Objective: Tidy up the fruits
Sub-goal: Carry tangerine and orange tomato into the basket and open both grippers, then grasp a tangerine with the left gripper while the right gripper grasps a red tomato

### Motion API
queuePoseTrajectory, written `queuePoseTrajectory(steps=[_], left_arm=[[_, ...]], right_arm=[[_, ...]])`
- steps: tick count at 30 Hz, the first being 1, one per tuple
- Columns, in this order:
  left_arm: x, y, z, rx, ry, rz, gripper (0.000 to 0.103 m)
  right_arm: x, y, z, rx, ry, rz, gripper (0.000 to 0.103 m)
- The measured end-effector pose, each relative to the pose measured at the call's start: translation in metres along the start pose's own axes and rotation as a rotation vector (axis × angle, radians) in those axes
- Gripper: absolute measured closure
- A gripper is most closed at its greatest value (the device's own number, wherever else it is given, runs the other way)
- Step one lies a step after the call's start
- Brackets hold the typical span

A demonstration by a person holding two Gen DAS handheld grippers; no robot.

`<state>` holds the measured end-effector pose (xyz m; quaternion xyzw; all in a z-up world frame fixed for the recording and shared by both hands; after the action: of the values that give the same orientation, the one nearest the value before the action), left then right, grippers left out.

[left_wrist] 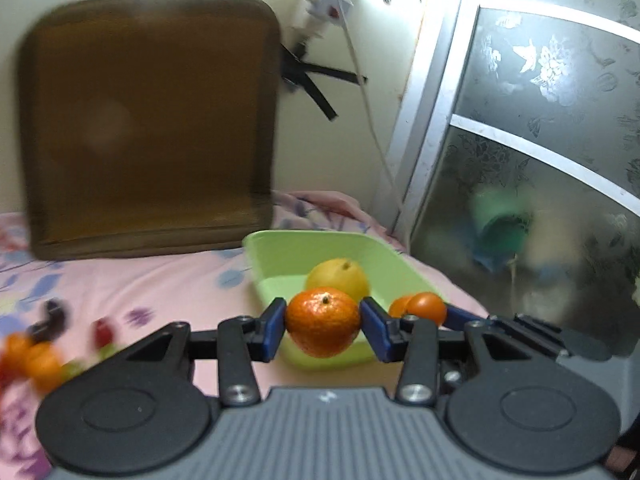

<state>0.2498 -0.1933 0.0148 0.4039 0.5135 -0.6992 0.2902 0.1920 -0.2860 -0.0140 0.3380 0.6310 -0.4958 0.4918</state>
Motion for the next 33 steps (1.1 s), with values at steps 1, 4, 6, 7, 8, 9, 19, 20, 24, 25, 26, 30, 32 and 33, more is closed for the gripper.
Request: queuePoseTrajectory(steps=[1, 4, 6, 7, 8, 9, 19, 20, 24, 25, 26, 30, 32, 33], left_arm=[[-0.003, 0.011, 0.005, -0.004, 0.005, -0.011, 0.062], [-0.004, 0.038, 0.017, -0.030, 0.026, -0.040, 0.062], [-0.001, 0.049, 0.020, -0.041, 0.026, -0.060, 0.054], [0.001, 0.052, 0.021, -0.044, 0.029, -0.063, 0.049], [0.003, 0.053, 0.021, -0.048, 0.035, -0.063, 0.048], [0.006, 0.054, 0.021, -0.055, 0.044, -0.065, 0.048], [-0.009, -0.034, -0.080, -0.169, -0.180, 0.080, 0.038], [-0.005, -0.049, -0.101, -0.219, -0.210, 0.094, 0.038], [0.021, -0.101, -0.186, -0.426, -0.325, 0.087, 0.038], [0.027, -0.109, -0.199, -0.455, -0.341, 0.081, 0.038], [0.033, -0.116, -0.212, -0.484, -0.351, 0.077, 0.038], [0.051, -0.125, -0.234, -0.535, -0.337, 0.060, 0.038], [0.059, -0.117, -0.235, -0.515, -0.314, 0.035, 0.038], [0.064, -0.111, -0.232, -0.505, -0.297, 0.018, 0.038]], right_arm=[[0.000, 0.006, 0.007, 0.016, -0.005, -0.004, 0.065], [0.004, 0.015, 0.018, 0.026, 0.003, 0.006, 0.062], [0.007, 0.017, 0.021, 0.018, 0.028, 0.012, 0.042], [0.006, 0.016, 0.023, 0.009, 0.045, 0.019, 0.042], [0.003, 0.014, 0.022, 0.003, 0.057, 0.033, 0.041], [0.003, 0.012, 0.023, 0.002, 0.066, 0.042, 0.040], [-0.013, -0.015, 0.025, 0.056, 0.069, 0.237, 0.008], [-0.015, -0.021, 0.026, 0.057, 0.080, 0.279, 0.000], [-0.019, -0.032, 0.039, 0.006, 0.229, 0.364, 0.000], [-0.019, -0.028, 0.041, -0.027, 0.270, 0.322, 0.000], [-0.018, -0.026, 0.040, -0.045, 0.294, 0.293, 0.000], [-0.017, -0.021, 0.007, -0.166, 0.331, 0.214, 0.000], [-0.019, -0.015, -0.027, -0.236, 0.280, 0.156, 0.000], [-0.018, -0.011, -0.046, -0.266, 0.240, 0.122, 0.000]])
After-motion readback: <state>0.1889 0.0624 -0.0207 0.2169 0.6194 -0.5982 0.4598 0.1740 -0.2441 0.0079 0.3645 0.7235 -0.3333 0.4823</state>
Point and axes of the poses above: each gripper's, at about its wrist camera, not at the fingertips, and y roughly the way its jaws point, z to its right, x to its underside, the point moved 9 cm from there along y, roughly the way its jaws point, and after that the axes turned 10 degrees about -x, right-handed, at the moved point
